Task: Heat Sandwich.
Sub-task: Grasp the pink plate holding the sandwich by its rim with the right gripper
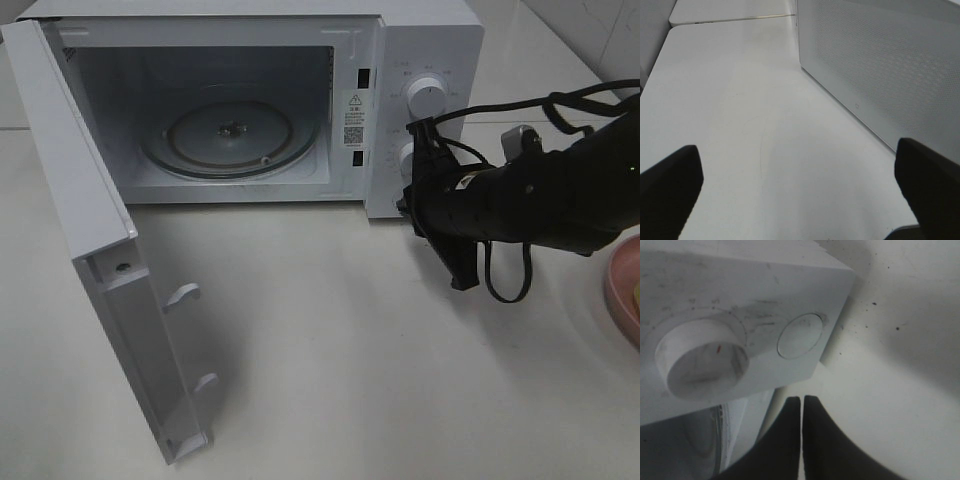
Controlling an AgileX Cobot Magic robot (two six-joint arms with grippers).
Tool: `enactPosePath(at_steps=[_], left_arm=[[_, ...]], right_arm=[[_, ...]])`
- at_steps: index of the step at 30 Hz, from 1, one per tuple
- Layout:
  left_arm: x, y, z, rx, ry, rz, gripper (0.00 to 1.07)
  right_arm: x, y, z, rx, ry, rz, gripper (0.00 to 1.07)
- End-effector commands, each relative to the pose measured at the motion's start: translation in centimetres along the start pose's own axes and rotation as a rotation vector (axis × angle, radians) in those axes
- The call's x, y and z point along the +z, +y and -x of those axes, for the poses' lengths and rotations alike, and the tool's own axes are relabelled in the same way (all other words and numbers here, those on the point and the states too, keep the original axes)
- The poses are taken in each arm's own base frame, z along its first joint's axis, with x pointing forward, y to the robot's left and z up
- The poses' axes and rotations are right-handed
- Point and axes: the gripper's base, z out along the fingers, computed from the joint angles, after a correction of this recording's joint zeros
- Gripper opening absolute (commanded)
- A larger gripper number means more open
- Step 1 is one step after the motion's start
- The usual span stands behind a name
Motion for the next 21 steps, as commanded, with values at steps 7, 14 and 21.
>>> enactPosePath(at_steps=[7, 14, 21], left_arm=[[-0.3, -0.1, -0.1, -0.010, -0.039, 0.000, 1.01], [-0.3, -0.1, -0.1, -0.010, -0.039, 0.000, 1.01], [-0.3, -0.1, -0.1, -0.010, -0.039, 0.000, 1.01]], right_arm=[[-3.6, 0.8, -0.5, -0.314, 0.133, -0.074, 0.06], [-6.6, 1.0, -1.2, -0.689, 0.306, -0.123, 0.08], [-9.4, 0.7, -1.0, -1.089, 0.441, -0.169, 0.09]])
